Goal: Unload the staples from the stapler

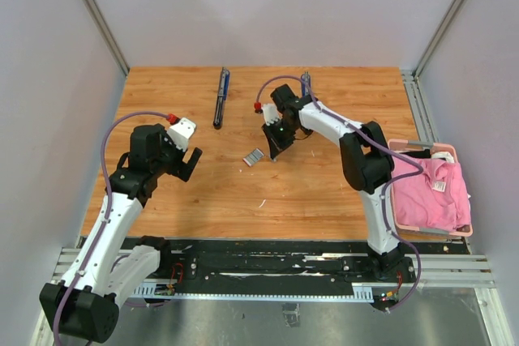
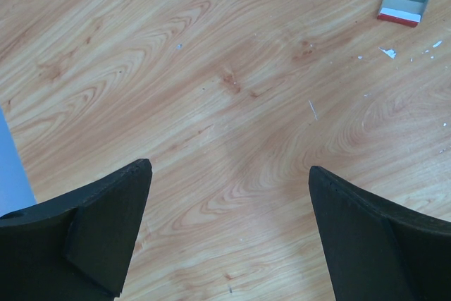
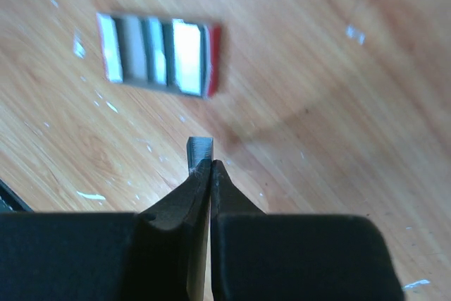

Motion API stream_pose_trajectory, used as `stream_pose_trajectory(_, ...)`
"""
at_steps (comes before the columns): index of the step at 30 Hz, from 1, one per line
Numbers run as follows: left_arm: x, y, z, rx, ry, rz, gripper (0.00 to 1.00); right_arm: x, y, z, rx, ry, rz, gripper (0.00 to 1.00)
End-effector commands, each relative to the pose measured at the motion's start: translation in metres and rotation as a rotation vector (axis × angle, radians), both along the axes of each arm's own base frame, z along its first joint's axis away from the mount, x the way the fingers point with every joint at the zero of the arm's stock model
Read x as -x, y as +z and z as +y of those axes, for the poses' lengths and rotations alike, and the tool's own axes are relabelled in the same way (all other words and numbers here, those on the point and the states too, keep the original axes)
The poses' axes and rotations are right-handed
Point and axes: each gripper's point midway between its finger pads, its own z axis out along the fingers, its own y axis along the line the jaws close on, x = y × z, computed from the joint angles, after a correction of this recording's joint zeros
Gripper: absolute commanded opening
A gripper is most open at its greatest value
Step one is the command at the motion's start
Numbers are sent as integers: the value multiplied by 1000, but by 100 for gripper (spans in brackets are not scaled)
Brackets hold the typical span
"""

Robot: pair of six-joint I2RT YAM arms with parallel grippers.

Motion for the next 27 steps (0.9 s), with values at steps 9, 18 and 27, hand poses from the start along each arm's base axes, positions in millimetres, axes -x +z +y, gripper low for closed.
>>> stream_pose_trajectory(9,-3,-1,2,-6,6,-10,98,-17,22,53,56,-8,-122,3)
stream_pose_trajectory(18,-3,1,3,-6,12,-16,98,-14,12,71,89,8,-146,3)
stream_pose_trajectory(27,-3,1,2,-6,8,-16,98,-11,12,77,104,18,-165,3)
